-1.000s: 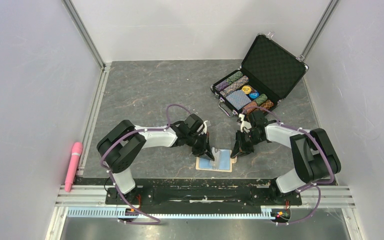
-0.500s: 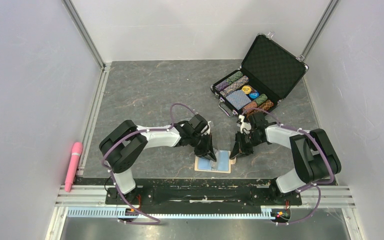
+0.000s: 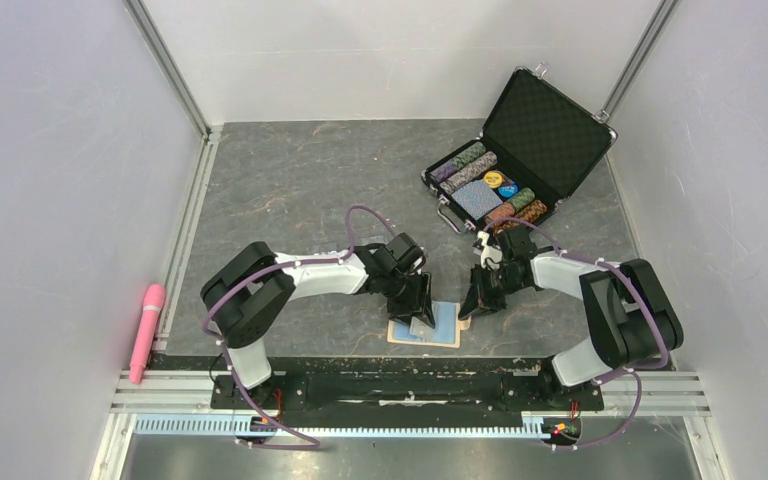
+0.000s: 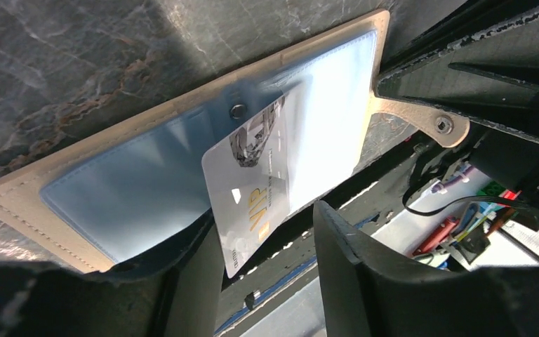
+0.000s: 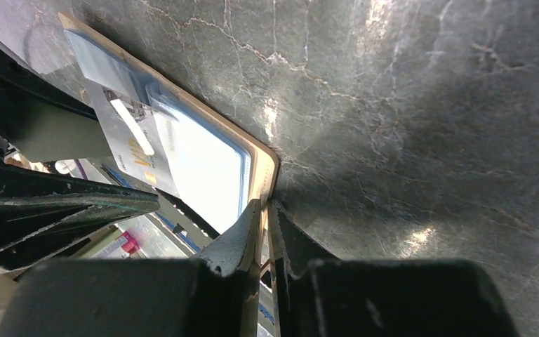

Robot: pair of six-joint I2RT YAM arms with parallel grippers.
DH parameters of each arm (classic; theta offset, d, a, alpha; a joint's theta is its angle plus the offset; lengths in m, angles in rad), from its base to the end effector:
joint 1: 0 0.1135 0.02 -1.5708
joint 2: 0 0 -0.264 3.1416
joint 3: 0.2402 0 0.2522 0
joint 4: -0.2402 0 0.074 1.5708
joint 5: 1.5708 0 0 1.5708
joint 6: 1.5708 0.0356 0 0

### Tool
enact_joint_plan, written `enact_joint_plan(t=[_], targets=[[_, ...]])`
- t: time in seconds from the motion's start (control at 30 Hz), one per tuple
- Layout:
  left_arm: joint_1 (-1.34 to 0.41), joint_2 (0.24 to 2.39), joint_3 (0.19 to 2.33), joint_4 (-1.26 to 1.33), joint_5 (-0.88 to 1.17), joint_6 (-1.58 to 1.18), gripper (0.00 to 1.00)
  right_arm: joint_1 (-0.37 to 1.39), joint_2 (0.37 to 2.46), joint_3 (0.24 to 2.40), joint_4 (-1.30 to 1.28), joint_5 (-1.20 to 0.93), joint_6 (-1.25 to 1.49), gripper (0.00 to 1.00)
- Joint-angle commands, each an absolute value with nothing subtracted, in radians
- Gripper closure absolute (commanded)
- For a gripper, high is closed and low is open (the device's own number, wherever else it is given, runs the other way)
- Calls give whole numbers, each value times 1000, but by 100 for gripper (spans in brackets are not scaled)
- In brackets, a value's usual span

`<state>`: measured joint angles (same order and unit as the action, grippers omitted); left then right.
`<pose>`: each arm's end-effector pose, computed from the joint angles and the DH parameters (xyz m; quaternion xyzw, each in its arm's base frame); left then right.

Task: Put the credit cards into the card holder
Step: Insert the credit card into the card holder.

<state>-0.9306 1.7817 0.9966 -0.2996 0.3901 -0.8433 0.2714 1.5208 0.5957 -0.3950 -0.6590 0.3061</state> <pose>0.1928 -0.2815 0.1464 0.0882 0.9493 -0.3019 0.0033 0.2133 0.0820 0.1187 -0.0242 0.9393 0.3414 0.0220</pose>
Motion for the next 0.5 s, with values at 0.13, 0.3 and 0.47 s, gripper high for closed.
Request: enact_joint_plan(t=[0.13,0.3,0.47], targets=[[-940,1765,1034,-377,324,-781,49,279,1521,560,-397,-597,279,90],[-947,1798,1046,-345,378,-796,72,279,1523,561,-395,-598,280,90],[-948,1808,1036,-284,413,-836,88,279,1524,559,-393,-600,281,90]])
